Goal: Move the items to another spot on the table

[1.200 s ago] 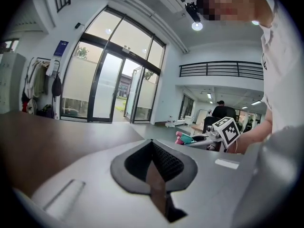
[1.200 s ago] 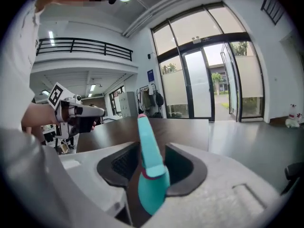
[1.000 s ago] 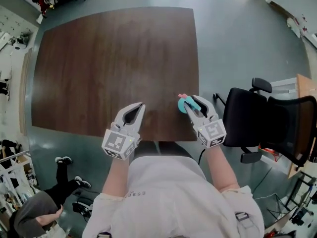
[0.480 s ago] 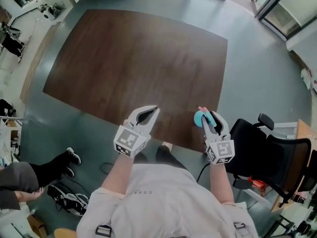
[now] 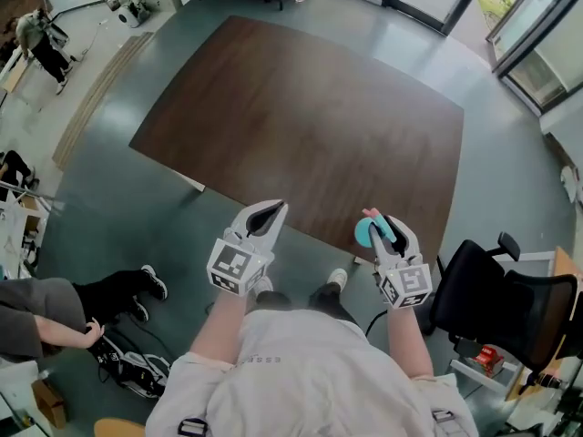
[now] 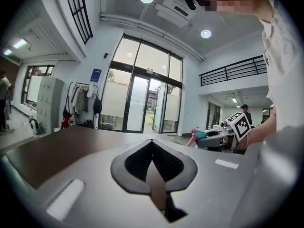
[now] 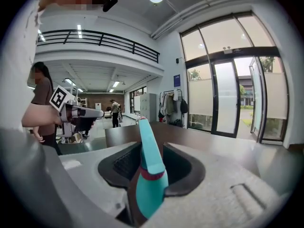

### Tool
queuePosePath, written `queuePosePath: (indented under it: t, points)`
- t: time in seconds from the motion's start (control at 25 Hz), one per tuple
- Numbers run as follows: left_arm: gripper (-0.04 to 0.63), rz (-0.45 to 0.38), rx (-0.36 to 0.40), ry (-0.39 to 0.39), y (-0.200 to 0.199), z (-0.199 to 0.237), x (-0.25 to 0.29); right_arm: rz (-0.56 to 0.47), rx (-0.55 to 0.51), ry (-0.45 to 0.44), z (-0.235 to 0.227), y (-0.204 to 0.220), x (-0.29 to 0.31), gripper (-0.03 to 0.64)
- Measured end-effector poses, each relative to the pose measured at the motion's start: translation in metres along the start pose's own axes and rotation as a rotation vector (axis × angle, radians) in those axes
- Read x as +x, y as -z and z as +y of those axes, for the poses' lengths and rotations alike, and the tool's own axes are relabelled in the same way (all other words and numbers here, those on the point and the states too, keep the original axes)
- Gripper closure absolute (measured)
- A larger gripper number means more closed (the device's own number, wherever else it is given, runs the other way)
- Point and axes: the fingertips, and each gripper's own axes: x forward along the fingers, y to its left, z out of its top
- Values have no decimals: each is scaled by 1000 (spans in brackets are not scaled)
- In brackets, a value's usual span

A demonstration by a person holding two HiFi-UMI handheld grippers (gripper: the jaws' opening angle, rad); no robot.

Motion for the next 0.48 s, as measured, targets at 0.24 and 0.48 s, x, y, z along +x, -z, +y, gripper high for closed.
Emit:
queuePosePath:
  t: [0.24, 0.48]
  points:
    - [580, -48, -5, -150, -4, 86, -103, -27, -42, -113, 94, -29, 72, 486]
    - [581, -104, -16, -373, -13, 164, -219, -33, -74, -297, 203, -59, 139, 486]
